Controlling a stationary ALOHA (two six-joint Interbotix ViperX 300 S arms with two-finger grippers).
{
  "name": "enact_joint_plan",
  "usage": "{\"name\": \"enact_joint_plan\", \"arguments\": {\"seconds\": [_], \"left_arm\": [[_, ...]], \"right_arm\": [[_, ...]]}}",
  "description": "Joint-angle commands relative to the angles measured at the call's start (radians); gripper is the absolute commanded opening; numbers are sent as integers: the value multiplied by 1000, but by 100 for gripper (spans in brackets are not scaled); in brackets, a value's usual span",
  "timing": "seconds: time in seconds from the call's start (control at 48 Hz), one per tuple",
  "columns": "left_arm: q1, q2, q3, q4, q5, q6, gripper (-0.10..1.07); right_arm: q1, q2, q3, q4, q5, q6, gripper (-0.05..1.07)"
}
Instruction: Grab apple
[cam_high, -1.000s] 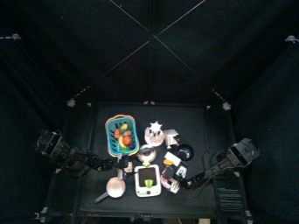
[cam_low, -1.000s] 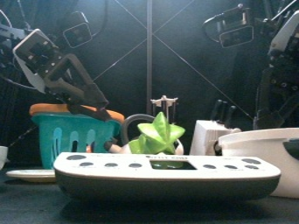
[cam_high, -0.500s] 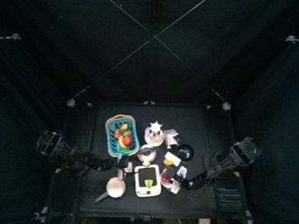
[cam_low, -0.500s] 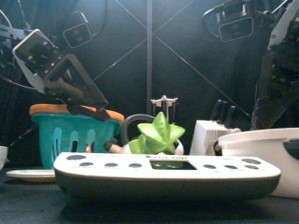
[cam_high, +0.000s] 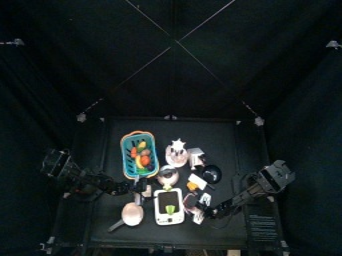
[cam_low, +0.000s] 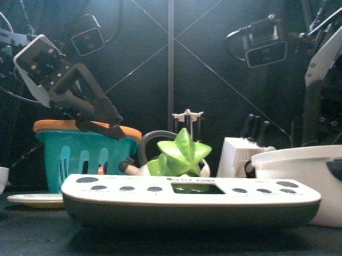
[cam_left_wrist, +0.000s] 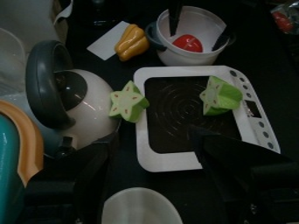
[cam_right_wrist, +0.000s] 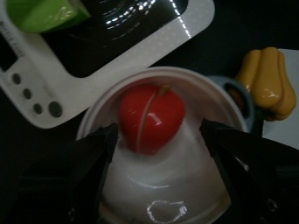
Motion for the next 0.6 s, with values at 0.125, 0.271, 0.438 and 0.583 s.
{"name": "enact_joint_plan", "arguments": {"seconds": [0.125,0.271,0.438,0.583], "left_arm": [[6,-11,-8,-2,-3,-2,97],[5,-12,-6,-2,-3,-2,97],[6,-11,-5,-2,-3,-2,97],[6,-12,-5,-2,-3,-2,97]], "right_arm": [[-35,-3,-15,-11,-34,-2,104],[-41,2,-14,-11,-44,-2,103],[-41,2,-14,-15,-46,-3,99],[-41,2,-12,-15,-46,-3,87]]}}
